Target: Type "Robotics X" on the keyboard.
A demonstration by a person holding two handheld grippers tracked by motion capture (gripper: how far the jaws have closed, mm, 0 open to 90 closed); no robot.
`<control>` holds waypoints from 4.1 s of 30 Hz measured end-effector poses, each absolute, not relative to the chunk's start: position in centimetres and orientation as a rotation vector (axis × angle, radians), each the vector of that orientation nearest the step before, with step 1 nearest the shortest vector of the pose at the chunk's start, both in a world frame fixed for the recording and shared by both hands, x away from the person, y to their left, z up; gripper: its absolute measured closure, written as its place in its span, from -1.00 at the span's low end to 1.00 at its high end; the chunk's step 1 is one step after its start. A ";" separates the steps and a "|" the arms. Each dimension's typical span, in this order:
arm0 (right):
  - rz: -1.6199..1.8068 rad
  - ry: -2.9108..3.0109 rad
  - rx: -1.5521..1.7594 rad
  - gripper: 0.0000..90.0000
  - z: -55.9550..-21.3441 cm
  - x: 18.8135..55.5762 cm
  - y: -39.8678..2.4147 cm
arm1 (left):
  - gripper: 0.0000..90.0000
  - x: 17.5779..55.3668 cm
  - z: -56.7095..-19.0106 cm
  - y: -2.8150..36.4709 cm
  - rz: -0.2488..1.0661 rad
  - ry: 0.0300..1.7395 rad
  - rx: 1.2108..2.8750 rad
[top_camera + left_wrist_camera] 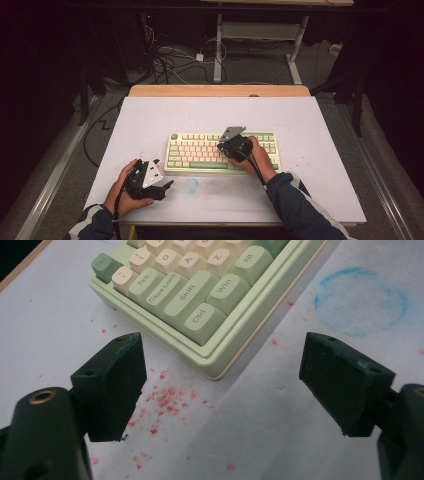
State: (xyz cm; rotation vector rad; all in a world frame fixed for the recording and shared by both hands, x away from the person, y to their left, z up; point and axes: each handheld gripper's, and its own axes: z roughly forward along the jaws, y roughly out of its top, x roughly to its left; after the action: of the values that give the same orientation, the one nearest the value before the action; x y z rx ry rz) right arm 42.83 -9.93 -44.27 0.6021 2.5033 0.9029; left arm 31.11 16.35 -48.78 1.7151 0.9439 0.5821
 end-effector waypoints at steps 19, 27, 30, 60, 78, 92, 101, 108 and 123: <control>1.134 2.318 0.604 0.48 -41.0 41.2 -13.2 | -0.57 31.0 -48.5 16.4 0.598 0.952 1.692; 1.125 2.213 0.605 -0.09 -40.1 40.2 -14.0 | -0.56 31.0 -48.6 16.5 0.618 0.960 1.697; 1.108 2.177 0.634 -0.29 -40.1 39.7 -14.4 | -0.55 31.0 -48.6 16.6 0.625 0.965 1.700; 1.102 2.031 0.719 -0.40 -42.2 32.9 -22.7 | 0.07 31.2 -47.8 17.2 0.528 1.017 1.692; 1.027 2.022 0.791 -0.41 -44.5 29.7 -25.9 | 0.94 32.1 -45.5 15.4 0.436 0.980 1.722; 1.010 2.048 0.783 -0.42 -44.9 29.9 -25.9 | 0.94 34.9 -44.4 11.6 0.386 0.941 1.758; 0.999 2.024 0.797 -0.40 -45.0 29.8 -25.9 | 0.94 36.3 -45.0 9.3 0.360 0.920 1.798; 0.975 2.035 0.797 -0.40 -45.2 29.4 -26.1 | 0.94 37.2 -45.7 8.2 0.349 0.919 1.837; 0.948 2.044 0.798 -0.40 -45.3 28.7 -26.4 | 0.93 37.8 -46.4 7.7 0.349 0.911 1.871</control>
State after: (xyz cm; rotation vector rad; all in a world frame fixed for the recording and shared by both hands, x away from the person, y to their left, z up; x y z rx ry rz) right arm 28.68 -26.38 -45.31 0.7976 2.0437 0.9482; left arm 37.80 7.70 -46.42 1.8705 0.9112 0.3488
